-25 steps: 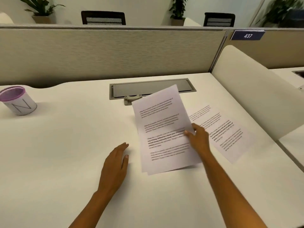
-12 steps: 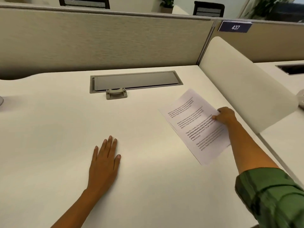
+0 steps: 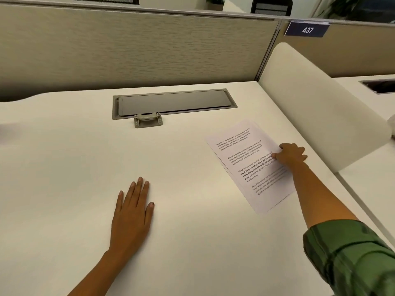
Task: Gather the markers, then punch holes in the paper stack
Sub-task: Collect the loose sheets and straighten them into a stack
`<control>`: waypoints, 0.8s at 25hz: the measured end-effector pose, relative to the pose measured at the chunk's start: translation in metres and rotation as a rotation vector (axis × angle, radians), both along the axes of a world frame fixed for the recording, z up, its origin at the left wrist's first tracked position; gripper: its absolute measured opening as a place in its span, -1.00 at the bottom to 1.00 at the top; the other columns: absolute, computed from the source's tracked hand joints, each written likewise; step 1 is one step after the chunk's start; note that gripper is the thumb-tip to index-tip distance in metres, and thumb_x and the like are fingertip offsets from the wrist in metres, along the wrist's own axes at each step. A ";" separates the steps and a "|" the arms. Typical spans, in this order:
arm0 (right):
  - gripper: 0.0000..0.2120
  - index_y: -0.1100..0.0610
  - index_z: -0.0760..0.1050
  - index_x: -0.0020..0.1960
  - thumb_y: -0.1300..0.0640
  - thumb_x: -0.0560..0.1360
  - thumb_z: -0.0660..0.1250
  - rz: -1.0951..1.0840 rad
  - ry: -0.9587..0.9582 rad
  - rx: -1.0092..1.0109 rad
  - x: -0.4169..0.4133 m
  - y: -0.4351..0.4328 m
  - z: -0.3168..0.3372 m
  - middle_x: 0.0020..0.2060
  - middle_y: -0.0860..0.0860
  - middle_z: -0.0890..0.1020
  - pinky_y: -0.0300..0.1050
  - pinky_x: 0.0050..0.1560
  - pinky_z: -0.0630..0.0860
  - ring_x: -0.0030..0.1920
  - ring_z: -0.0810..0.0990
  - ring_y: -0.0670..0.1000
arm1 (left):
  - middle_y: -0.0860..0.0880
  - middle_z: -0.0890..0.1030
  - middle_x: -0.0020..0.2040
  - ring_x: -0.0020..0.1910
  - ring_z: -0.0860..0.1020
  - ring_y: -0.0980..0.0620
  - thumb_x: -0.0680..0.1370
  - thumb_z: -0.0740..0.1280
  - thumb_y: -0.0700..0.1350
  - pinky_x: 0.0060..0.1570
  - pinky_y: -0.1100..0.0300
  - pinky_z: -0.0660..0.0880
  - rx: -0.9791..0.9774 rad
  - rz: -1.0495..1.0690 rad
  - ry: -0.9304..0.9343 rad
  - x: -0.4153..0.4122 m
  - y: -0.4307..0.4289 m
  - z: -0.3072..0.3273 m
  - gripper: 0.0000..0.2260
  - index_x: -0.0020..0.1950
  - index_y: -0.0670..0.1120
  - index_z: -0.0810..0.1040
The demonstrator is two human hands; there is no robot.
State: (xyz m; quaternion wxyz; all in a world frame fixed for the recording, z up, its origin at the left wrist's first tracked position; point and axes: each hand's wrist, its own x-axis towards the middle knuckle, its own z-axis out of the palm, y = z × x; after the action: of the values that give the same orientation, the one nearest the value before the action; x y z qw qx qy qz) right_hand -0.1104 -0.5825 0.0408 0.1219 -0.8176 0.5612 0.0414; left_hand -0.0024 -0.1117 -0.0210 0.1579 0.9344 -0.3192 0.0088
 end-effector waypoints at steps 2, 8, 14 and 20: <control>-0.58 0.16 0.50 0.23 0.03 0.43 0.43 0.027 -0.142 0.014 -0.003 0.007 0.002 0.20 0.21 0.51 0.03 0.10 0.38 0.22 0.42 0.24 | 0.04 0.08 0.56 0.53 0.06 0.07 0.58 -0.12 0.09 0.51 0.04 -0.04 -0.006 0.000 0.005 0.000 -0.001 0.001 -0.46 0.55 -0.03 0.05; -0.62 0.21 0.57 0.09 0.07 0.35 0.52 0.091 -0.443 0.067 -0.010 0.063 0.014 0.07 0.16 0.61 -0.08 -0.03 0.42 0.03 0.55 0.15 | 0.01 0.13 0.55 0.53 0.11 0.03 0.58 -0.10 0.07 0.50 0.03 -0.02 -0.013 0.006 -0.003 -0.002 -0.002 0.003 -0.47 0.54 -0.06 0.12; -0.87 0.15 0.54 0.00 0.21 0.46 0.41 0.237 -0.742 -0.025 -0.006 0.150 0.030 -0.10 0.02 0.63 -0.19 -0.15 0.54 -0.21 0.59 0.01 | 0.06 0.09 0.55 0.54 0.04 0.08 0.58 -0.10 0.08 0.51 0.06 -0.09 -0.068 -0.002 0.056 -0.003 -0.003 0.005 -0.48 0.54 -0.02 0.12; -0.89 0.05 0.51 -0.04 0.20 0.48 0.40 0.358 -0.996 -0.042 0.004 0.221 0.068 -0.19 -0.19 0.59 -0.54 -0.27 0.44 -0.28 0.60 -0.20 | 0.07 0.29 0.49 0.47 0.25 0.08 0.62 0.16 0.00 0.46 0.14 0.13 -0.571 0.162 0.513 0.008 -0.008 0.037 -0.57 0.49 0.02 0.24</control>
State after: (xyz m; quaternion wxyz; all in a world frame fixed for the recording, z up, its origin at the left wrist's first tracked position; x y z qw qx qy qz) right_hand -0.1067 -0.3617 0.1084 0.3481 -0.8237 0.2875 -0.3431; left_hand 0.0058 -0.1194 0.0164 0.4851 0.8468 -0.1794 -0.1243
